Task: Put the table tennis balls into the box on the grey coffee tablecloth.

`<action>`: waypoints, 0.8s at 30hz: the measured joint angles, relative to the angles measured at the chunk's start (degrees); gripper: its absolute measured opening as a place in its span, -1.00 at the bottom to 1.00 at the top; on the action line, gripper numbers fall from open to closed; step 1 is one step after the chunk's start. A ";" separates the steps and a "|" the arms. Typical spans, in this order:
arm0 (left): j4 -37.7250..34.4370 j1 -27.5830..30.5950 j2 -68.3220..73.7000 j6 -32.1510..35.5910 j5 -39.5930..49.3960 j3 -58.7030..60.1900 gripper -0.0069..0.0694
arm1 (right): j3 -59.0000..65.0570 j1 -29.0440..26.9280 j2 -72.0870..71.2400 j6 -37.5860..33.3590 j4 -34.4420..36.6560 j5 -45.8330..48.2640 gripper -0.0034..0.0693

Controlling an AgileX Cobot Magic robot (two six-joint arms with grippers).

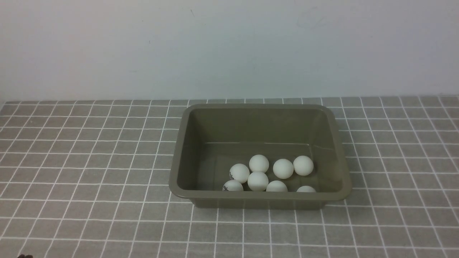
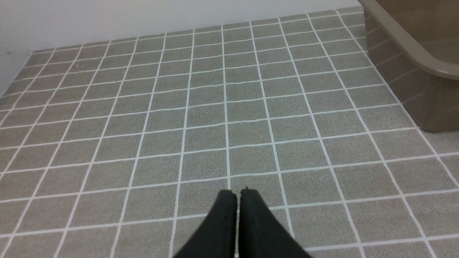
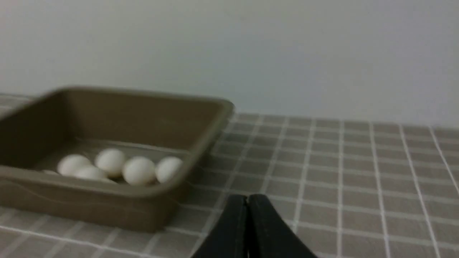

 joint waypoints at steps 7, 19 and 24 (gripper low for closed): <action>0.00 0.00 0.00 0.00 0.07 0.00 -0.83 | 4.45 -5.47 0.06 0.24 -0.33 -0.40 -0.93; 0.00 0.00 0.00 0.00 0.12 0.00 -0.83 | 4.49 -5.47 0.06 0.26 -0.33 -0.58 -0.93; 0.00 0.00 0.00 0.00 0.12 0.00 -0.83 | 4.49 -5.47 0.06 0.39 -0.33 -0.58 -0.93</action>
